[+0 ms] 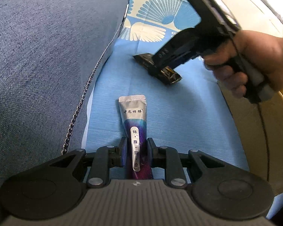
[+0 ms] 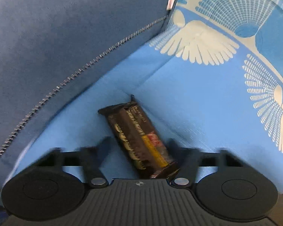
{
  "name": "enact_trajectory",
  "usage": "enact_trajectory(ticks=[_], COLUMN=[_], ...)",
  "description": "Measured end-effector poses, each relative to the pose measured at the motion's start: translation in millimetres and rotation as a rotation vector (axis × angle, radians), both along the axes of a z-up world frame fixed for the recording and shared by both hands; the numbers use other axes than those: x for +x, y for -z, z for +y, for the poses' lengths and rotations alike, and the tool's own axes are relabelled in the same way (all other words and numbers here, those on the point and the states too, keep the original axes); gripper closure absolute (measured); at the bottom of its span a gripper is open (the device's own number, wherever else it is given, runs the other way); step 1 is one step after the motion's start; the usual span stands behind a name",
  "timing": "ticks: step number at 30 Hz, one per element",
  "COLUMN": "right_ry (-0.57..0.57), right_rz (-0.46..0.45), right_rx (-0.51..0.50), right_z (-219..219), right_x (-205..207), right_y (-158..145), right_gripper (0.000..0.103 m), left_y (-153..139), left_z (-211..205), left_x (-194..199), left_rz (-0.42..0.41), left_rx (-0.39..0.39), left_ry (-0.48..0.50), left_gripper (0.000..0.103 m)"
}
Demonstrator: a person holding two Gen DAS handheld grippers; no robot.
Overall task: Organize snacks
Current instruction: 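Lift the chocolate bar with the right tool while the left tool holds the tube snack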
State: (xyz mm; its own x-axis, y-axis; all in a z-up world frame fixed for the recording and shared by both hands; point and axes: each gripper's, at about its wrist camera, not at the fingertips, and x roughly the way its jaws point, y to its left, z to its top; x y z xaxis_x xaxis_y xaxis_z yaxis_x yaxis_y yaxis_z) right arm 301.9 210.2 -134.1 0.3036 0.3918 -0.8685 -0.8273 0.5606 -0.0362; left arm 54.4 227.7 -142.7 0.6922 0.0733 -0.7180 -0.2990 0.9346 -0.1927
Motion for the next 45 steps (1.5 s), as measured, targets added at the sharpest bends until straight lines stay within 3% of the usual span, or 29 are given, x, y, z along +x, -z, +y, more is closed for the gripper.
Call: enact_trajectory(ticks=[5, 11, 17, 22, 26, 29, 33, 37, 41, 45], right_ry=[-0.004, 0.16, 0.276, 0.315, 0.315, 0.29, 0.306, 0.381, 0.371, 0.384], right_rz=[-0.008, -0.079, -0.15, -0.158, -0.107, -0.118, -0.189, -0.135, -0.122, -0.081], right_rx=[0.001, 0.054, 0.19, 0.242, 0.267, 0.258, 0.25, 0.262, 0.238, 0.247], right_z=[-19.5, -64.6, -142.6, -179.2, -184.0, -184.3, -181.3, -181.0, -180.8, -184.3], right_x=[-30.1, -82.7, -167.9, -228.4, -259.3, -276.5, -290.9, -281.9, -274.3, -265.1], right_y=[-11.5, -55.9, -90.3, -79.1, -60.6, -43.8, -15.5, -1.8, 6.9, 11.0], right_gripper=[0.063, 0.063, 0.063, 0.063, 0.063, 0.063, 0.063, 0.063, 0.061, 0.05], left_y=[-1.0, -4.1, -6.0, -10.4, -10.7, -10.0, -12.3, -13.9, -13.7, -11.5], left_z=[0.8, 2.9, 5.1, 7.4, 7.8, 8.1, 7.4, 3.6, -8.2, -28.4], left_x=[-1.4, -1.0, 0.0, -4.7, -8.9, -13.4, -22.1, -29.0, -27.5, -22.6], left_rz=[0.001, 0.005, 0.006, 0.001, 0.024, 0.048, 0.053, 0.08, 0.111, 0.138], left_rx=[-0.006, -0.01, -0.03, -0.059, -0.1, -0.138, -0.166, -0.173, -0.115, -0.014], left_ry=[0.009, 0.012, 0.013, 0.041, 0.075, 0.076, 0.067, 0.063, 0.087, 0.124], left_gripper=[0.08, 0.08, 0.08, 0.08, 0.08, 0.08, 0.08, 0.08, 0.08, 0.077])
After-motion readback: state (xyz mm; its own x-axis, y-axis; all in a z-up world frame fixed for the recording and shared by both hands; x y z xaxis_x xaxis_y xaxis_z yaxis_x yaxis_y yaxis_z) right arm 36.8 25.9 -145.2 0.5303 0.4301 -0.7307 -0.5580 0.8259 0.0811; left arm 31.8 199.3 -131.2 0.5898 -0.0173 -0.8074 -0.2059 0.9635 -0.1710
